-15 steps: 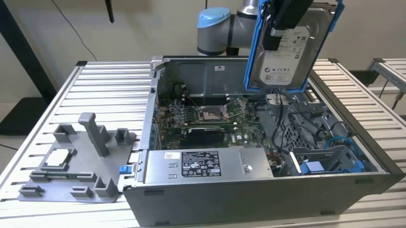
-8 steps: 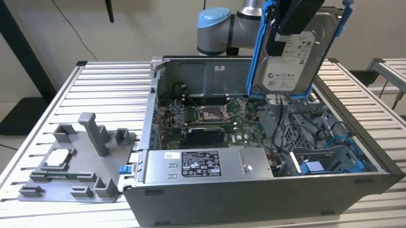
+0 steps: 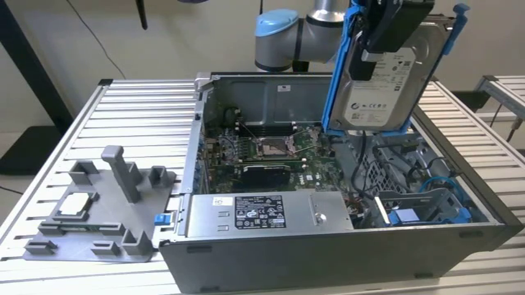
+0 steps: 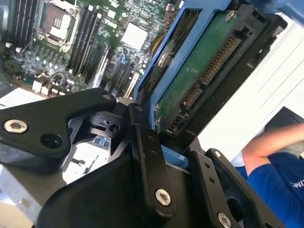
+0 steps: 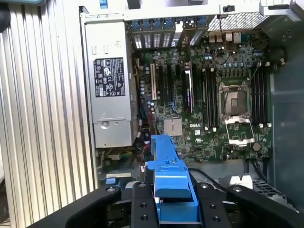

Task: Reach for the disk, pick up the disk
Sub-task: 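Pick up the disk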

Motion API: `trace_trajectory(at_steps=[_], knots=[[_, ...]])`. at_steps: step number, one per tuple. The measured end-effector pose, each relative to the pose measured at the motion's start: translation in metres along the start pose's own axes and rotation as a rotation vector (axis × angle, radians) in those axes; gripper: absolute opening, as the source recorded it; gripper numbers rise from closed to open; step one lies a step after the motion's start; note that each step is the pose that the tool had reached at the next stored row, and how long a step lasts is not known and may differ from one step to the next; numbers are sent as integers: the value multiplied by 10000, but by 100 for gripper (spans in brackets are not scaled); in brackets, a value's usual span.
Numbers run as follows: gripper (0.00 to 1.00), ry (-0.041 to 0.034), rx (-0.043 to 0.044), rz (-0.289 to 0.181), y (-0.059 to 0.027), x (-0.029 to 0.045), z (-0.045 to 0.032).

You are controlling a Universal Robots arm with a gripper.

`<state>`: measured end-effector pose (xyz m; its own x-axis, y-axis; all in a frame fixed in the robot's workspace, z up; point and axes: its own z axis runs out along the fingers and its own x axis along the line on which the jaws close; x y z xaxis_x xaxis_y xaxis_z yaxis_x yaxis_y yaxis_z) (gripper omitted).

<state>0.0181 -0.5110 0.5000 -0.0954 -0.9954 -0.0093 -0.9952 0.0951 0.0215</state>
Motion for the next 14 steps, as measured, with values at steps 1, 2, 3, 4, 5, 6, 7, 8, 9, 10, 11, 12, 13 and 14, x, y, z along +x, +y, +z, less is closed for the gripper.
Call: trace_trajectory(at_steps=[1,2,3,4,5,6,7,8,9,10,11,12,13,14], knots=[[0,-1,0,1,-2,21,0],[0,-1,-1,0,-5,39,0],[0,-1,-1,0,-7,56,0],[0,-2,-1,0,-11,70,1],[0,-1,-1,0,-15,83,1],[0,-2,-1,1,-20,93,2],[0,-1,-2,0,-26,101,3],[0,-1,-2,0,-34,108,4],[0,-1,-1,1,-42,114,6],[0,-1,-2,0,-50,119,9],[0,-2,-1,0,-58,123,12],[0,-3,-2,0,-67,127,17],[0,-1,-1,0,-76,132,20],[0,0,-2,0,-86,138,24]])
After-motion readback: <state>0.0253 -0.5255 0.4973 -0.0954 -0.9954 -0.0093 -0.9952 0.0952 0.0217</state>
